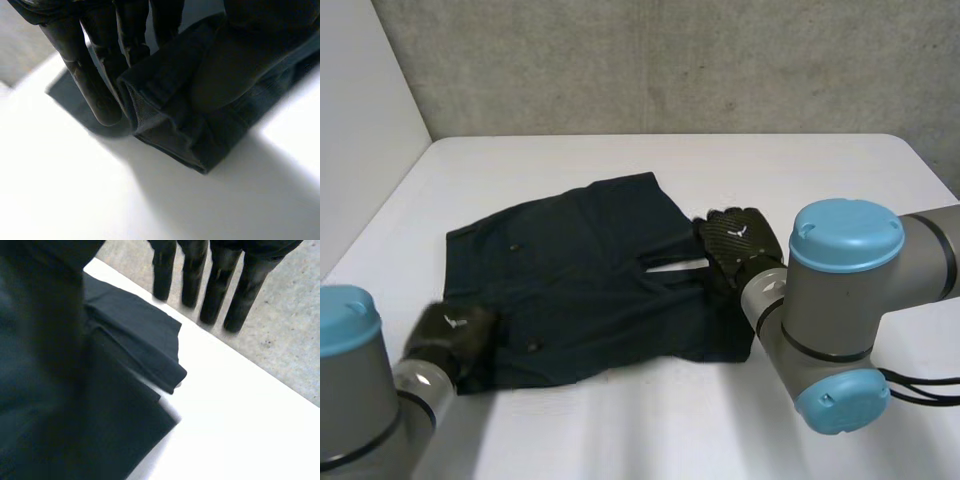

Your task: Fold the shorts.

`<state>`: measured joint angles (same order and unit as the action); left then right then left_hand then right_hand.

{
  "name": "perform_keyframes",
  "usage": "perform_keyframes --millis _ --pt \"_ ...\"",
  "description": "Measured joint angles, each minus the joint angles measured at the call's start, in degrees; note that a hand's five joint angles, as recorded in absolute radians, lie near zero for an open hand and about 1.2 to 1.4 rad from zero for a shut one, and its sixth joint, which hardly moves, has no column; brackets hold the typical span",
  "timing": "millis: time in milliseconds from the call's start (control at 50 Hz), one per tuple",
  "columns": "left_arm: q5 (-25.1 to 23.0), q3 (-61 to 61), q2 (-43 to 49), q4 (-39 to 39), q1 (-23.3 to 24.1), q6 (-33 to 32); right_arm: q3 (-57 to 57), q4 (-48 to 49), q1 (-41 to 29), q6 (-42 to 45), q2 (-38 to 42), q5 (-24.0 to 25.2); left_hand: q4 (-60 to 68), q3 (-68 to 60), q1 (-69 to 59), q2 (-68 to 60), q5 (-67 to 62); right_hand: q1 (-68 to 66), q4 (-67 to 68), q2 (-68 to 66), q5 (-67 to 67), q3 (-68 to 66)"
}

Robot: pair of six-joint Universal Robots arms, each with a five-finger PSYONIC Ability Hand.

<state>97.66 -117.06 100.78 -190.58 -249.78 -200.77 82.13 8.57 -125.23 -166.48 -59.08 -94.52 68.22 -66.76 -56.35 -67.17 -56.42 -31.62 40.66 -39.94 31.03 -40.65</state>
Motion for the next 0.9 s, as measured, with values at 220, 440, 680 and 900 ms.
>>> perform_keyframes --millis 220,440,680,900 --pt "2.3 8.0 -8.5 -0.9 -11.3 -2.1 -0.4 -7.6 1.1 -1.8 -4.2 0.7 0.1 -1.2 -7.2 -1.1 0.0 20.2 -27.3 27.5 -27.7 28.6" --pt "2.2 22.7 -10.0 -8.0 -19.2 -5.2 2.8 -9.6 6.1 -2.2 -8.2 3.2 0.1 -1.2 -7.3 -1.1 0.0 20.2 -27.3 27.5 -27.7 28.6" --pt "-1.4 42.2 1.6 -16.6 8.3 -4.9 7.8 -9.0 9.6 -2.6 -11.5 4.5 0.3 -1.4 -7.9 -1.5 0.0 20.2 -27.3 27.5 -27.7 28.6" --pt "-17.2 44.2 16.1 -17.8 25.1 -4.8 7.9 -8.8 16.3 -3.7 -14.2 4.4 0.3 -1.4 -7.9 -1.5 0.0 20.2 -27.3 27.5 -27.7 28.6"
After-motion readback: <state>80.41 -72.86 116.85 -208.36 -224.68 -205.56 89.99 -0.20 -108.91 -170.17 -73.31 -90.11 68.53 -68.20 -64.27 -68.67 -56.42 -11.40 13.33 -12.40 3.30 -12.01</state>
